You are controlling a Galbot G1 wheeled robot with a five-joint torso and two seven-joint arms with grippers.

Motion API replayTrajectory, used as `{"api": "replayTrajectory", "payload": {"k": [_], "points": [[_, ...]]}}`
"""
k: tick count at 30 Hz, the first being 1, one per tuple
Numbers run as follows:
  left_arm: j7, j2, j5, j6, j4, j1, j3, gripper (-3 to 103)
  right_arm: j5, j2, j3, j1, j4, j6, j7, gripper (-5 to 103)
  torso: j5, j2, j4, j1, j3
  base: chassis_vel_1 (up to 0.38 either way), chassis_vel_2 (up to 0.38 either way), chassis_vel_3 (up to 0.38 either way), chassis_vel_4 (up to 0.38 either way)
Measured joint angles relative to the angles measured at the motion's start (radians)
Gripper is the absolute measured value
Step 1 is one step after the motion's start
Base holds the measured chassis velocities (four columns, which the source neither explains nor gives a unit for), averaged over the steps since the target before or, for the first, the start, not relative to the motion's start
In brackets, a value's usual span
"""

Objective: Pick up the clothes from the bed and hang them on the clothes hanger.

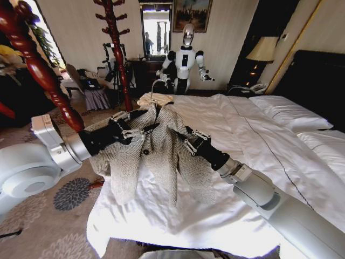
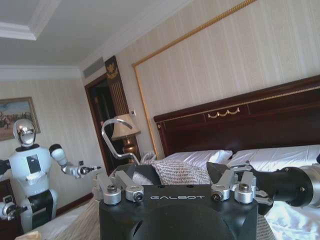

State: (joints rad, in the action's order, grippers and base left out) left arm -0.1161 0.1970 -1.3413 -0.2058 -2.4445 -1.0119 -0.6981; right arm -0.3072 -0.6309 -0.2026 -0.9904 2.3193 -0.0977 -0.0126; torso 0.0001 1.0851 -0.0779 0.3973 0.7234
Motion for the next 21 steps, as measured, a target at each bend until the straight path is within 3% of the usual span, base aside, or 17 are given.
{"api": "replayTrajectory", "payload": {"k": [5, 16, 21], "points": [[0.0, 0.001, -0.001, 0.007, -0.001, 0.007, -0.011, 99, 0.005, 0.001, -0.008, -0.009, -0.008, -0.013, 0.0, 22, 0.0, 0.0, 0.0, 0.0, 0.0, 0.0, 0.0, 0.0, 0.0], [0.016, 0.001, -0.014, 0.011, 0.015, 0.021, -0.014, 100, 0.022, -0.017, 0.002, -0.008, -0.027, -0.037, -0.013, 22, -0.0001, 0.0, 0.0, 0.0, 0.0, 0.0, 0.0, 0.0, 0.0], [0.036, -0.008, -0.098, 0.008, 0.061, 0.057, -0.036, 100, 0.056, -0.027, -0.004, -0.011, -0.037, -0.063, -0.022, 22, -0.0001, 0.0, 0.0001, 0.0, 0.0, 0.0, 0.0, 0.0, 0.0]]}}
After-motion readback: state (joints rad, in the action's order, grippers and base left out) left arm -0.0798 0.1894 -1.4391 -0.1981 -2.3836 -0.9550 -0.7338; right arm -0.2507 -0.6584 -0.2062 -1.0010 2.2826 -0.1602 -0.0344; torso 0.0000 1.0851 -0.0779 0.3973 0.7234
